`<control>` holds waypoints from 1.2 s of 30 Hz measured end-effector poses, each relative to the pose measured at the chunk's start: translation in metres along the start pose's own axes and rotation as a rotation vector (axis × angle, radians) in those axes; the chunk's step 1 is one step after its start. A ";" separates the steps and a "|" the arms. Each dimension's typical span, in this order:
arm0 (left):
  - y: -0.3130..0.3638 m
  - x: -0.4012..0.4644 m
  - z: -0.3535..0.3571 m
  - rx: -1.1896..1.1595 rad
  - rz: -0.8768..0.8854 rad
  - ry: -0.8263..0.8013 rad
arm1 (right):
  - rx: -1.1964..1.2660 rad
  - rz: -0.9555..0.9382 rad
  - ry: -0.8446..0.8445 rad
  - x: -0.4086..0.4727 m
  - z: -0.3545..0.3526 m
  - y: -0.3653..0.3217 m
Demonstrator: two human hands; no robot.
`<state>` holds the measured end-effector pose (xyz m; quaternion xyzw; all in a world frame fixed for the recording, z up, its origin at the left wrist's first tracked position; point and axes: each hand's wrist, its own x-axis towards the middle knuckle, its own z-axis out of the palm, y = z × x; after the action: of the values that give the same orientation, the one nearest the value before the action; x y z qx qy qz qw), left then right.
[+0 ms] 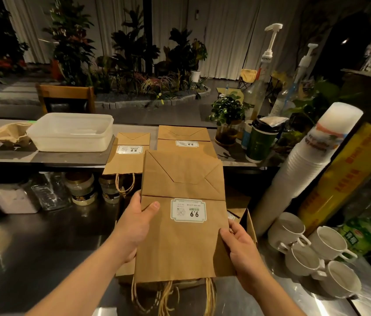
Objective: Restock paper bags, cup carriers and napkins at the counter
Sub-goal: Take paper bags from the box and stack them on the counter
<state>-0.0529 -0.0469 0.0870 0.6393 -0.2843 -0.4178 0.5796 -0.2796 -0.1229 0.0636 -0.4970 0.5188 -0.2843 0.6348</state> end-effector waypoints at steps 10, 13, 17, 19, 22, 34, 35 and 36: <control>0.053 0.045 -0.005 0.145 -0.017 -0.081 | -0.001 -0.132 0.068 0.047 -0.003 -0.063; 0.069 0.057 -0.010 0.243 -0.019 -0.118 | -0.015 -0.138 0.073 0.067 -0.003 -0.090; 0.087 0.075 -0.013 0.364 -0.095 -0.159 | -0.075 -0.123 0.085 0.092 0.005 -0.121; 0.093 0.086 -0.014 0.416 -0.111 -0.157 | -0.096 -0.099 0.085 0.106 0.011 -0.136; 0.101 0.108 -0.017 0.426 -0.147 -0.137 | -0.134 -0.078 0.070 0.127 0.020 -0.153; 0.125 0.193 -0.008 0.580 -0.148 -0.024 | -0.362 -0.111 0.208 0.221 0.039 -0.178; 0.127 0.197 -0.006 0.597 -0.139 -0.009 | -0.385 -0.110 0.216 0.225 0.041 -0.180; 0.128 0.201 -0.003 0.623 -0.136 0.002 | -0.408 -0.109 0.221 0.230 0.043 -0.180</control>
<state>0.0638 -0.2368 0.1709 0.8040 -0.3546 -0.3478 0.3269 -0.1422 -0.3721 0.1426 -0.6081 0.6041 -0.2603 0.4444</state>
